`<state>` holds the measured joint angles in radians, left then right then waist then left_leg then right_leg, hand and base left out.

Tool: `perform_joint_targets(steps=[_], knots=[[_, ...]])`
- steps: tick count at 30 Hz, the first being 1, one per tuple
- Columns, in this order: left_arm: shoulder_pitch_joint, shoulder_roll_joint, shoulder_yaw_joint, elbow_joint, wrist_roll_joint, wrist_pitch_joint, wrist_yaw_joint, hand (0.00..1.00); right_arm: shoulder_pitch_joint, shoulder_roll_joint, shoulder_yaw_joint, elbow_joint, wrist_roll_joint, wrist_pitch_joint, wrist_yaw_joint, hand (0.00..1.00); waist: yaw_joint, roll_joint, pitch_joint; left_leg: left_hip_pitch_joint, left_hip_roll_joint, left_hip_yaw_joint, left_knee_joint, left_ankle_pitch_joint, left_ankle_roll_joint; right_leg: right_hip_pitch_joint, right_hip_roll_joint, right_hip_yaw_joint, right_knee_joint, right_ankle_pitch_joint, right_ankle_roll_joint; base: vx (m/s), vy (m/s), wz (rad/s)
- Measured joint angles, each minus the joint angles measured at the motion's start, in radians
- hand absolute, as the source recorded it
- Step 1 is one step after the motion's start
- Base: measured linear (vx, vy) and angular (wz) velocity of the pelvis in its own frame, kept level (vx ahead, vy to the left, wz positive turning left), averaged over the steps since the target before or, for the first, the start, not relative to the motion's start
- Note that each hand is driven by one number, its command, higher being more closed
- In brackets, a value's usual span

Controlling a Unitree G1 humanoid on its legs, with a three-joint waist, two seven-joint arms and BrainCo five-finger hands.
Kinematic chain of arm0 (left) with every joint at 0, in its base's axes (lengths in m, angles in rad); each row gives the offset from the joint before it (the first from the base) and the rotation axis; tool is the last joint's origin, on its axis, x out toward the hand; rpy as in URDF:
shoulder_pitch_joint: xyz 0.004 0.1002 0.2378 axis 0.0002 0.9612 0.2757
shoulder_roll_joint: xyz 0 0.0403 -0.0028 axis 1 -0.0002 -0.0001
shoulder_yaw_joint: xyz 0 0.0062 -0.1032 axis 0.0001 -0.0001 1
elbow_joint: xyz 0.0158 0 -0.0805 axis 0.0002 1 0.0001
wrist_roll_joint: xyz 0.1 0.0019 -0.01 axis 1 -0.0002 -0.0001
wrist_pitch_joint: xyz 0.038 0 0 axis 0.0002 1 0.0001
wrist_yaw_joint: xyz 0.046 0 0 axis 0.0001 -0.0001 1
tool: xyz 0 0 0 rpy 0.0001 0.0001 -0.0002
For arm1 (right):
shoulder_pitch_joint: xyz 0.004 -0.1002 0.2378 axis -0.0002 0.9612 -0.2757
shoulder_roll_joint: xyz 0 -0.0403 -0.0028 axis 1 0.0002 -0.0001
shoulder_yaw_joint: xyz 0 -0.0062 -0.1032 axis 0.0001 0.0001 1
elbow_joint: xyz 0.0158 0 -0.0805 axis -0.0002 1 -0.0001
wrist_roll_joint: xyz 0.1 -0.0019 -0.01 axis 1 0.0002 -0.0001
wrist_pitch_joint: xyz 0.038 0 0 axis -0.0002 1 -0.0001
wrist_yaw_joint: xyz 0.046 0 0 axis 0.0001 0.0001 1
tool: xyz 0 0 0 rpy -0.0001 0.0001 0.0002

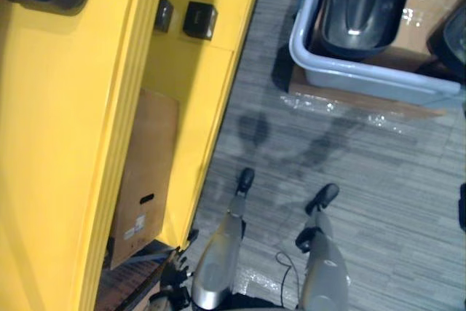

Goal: Walk over and take plastic housings, then place them on the shelf

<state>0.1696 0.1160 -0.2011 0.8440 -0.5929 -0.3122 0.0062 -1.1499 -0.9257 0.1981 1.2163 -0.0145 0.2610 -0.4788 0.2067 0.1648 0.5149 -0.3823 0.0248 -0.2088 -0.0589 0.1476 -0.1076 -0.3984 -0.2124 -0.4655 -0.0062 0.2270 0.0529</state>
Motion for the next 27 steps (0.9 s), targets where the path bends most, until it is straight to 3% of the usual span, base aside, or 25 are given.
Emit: perform_joint_targets(steps=[3, 8, 14, 15, 17, 20, 23, 27], knots=[[-0.001, 0.001, 0.001, 0.000, 0.001, 0.008, 0.000, 0.00, 0.000, 0.007, -0.021, 0.002, 0.018, -0.027, -0.029, 0.00, -0.001, 0.000, 0.000, 0.012, 0.000, -0.001, -0.001, 0.000, 0.000, 0.013, 0.000, -0.002, 0.000, 0.000, 0.000, 0.00, 0.000, 0.00], [0.002, 0.007, 0.012, 0.002, 0.005, 0.017, 0.000, 0.00, 0.012, 0.036, -0.045, -0.032, 0.018, -0.139, -0.159, 0.00, -0.007, -0.020, -0.010, 0.054, 0.002, 0.001, -0.009, 0.000, 0.000, 0.055, 0.003, -0.003, -0.006, -0.002, 0.002, 0.00, -0.001, -0.01], [0.040, 0.044, 0.055, 0.001, 0.015, 0.024, -0.011, 0.00, 0.161, 0.106, -0.111, -0.189, 0.018, -0.234, -0.236, 0.00, -0.033, -0.120, -0.057, 0.143, 0.010, 0.024, -0.019, -0.014, 0.001, 0.134, 0.009, 0.005, -0.014, -0.023, 0.016, 0.01, -0.002, -0.05], [0.046, 0.044, 0.065, 0.001, 0.018, 0.025, -0.012, 0.00, 0.185, 0.116, -0.128, -0.206, 0.017, -0.241, -0.243, 0.00, -0.037, -0.128, -0.062, 0.155, 0.010, 0.025, -0.019, -0.017, 0.002, 0.146, 0.009, 0.005, -0.016, -0.025, 0.018, 0.02, 0.002, -0.11], [0.085, 0.055, 0.088, 0.000, 0.024, 0.028, -0.012, 0.00, 0.327, 0.177, -0.202, -0.307, 0.008, -0.245, -0.244, 0.00, -0.055, -0.174, -0.114, 0.193, 0.012, 0.036, -0.019, -0.036, -0.001, 0.185, 0.015, 0.011, -0.025, -0.035, 0.028, 0.07, -0.003, -0.10], [0.108, 0.063, 0.112, -0.004, 0.052, 0.031, -0.011, 0.00, 0.440, 0.220, -0.249, -0.415, -0.003, -0.246, -0.247, 0.00, -0.059, -0.208, -0.145, 0.228, 0.015, 0.054, -0.019, -0.052, -0.002, 0.217, 0.023, 0.023, -0.038, -0.036, 0.030, 0.06, -0.008, -0.15], [0.135, 0.071, 0.128, -0.016, 0.091, 0.046, -0.006, 0.00, 0.568, 0.263, -0.310, -0.561, -0.003, -0.242, -0.244, 0.00, -0.085, -0.233, -0.197, 0.253, 0.017, 0.065, -0.019, -0.070, -0.002, 0.246, 0.024, 0.025, -0.044, -0.045, 0.032, 0.07, 0.001, -0.09], [0.195, 0.079, 0.148, -0.100, 0.179, 0.119, 0.000, 0.00, 0.806, 0.394, -0.399, -0.838, 0.002, -0.241, -0.210, 0.00, -0.091, -0.264, -0.267, 0.316, 0.021, 0.115, -0.015, -0.098, 0.003, 0.300, 0.031, 0.053, -0.066, -0.044, 0.036, 0.10, 0.015, -0.24]])
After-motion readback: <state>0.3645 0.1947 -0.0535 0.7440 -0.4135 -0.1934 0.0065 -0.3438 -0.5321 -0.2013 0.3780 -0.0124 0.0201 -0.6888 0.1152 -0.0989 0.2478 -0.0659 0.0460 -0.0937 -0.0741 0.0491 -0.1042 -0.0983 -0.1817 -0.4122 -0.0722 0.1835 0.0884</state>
